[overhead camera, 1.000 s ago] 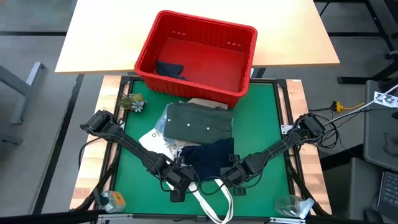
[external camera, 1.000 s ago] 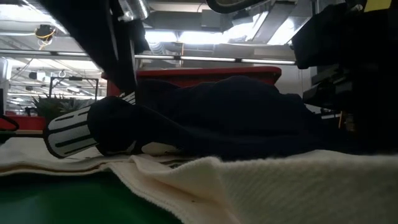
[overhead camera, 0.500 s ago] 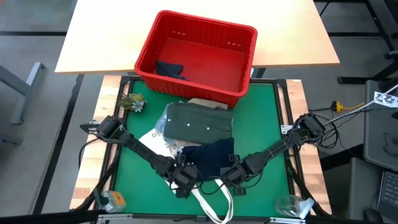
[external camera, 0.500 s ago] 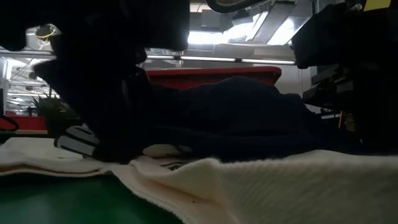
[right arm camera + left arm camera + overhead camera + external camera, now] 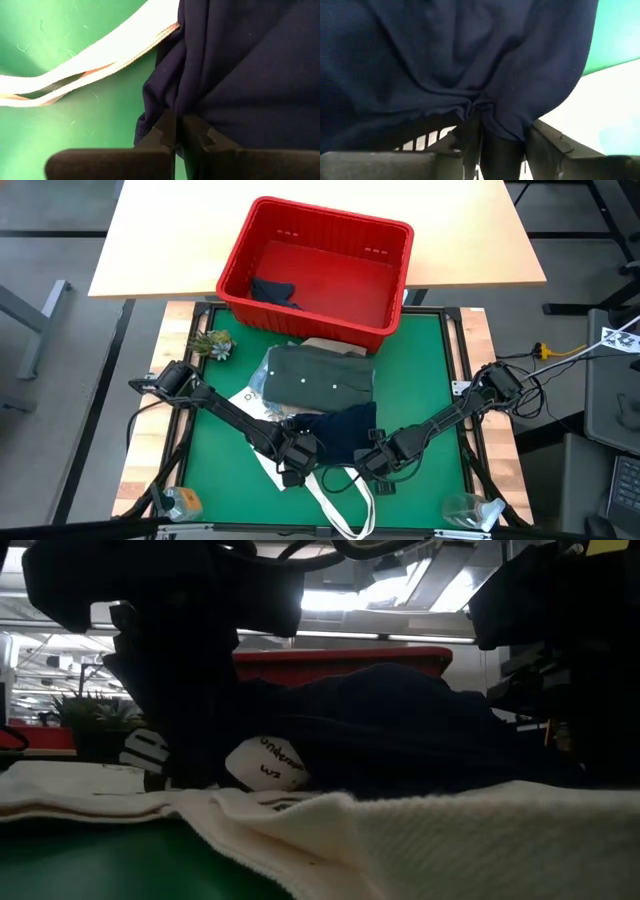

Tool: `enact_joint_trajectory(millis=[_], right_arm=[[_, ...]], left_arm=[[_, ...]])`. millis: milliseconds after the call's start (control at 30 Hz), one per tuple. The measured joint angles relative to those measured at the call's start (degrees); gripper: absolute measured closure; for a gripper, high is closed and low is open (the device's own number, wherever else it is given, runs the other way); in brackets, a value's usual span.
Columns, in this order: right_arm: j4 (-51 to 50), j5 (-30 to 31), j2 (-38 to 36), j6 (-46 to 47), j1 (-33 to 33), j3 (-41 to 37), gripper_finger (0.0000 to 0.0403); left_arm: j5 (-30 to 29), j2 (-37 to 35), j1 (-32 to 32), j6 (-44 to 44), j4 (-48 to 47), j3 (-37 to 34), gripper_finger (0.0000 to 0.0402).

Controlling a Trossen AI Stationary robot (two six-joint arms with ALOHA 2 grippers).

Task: Fold Laundry from Bin
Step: Stack the dark blue boxers on top of the green shirt

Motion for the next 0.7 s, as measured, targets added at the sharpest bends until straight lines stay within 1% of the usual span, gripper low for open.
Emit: enact_joint_trajectory(millis=[133,233,400,500,600,633,700], right_arm=[[0.0,0.0,0.0,0.0,0.0,0.0,0.0397],[0.0,0.0,0.0,0.0,0.0,0.0,0.0395],[0.0,0.0,0.0,0.0,0.0,0.0,0.0396],[0.0,0.0,-0.1,0.0,0.0,0.0,0.0399],[-0.1,0.0,-0.9,0.0,0.0,0.0,0.0400],[-0.2,0.0,-1.3,0.0,0.0,0.3,0.0401],[-1.6,0.0,-2.0,0.0,0.0,1.1,0.0401]], left_arm=[[1.9,0.0,0.2,0.1,-0.1,0.0,0.0286],[2.9,0.0,0.2,2.3,-0.2,0.0,0.0292],[2.7,0.0,0.3,2.7,-0.1,0.0,0.0298],[2.6,0.0,0.4,2.5,0.0,0.0,0.0326],[3.1,0.0,0.4,1.2,0.0,0.0,0.0376],[3.6,0.0,0.4,1.1,-0.3,0.3,0.0384],[4.8,0.0,0.4,1.3,-1.6,1.5,0.0386]])
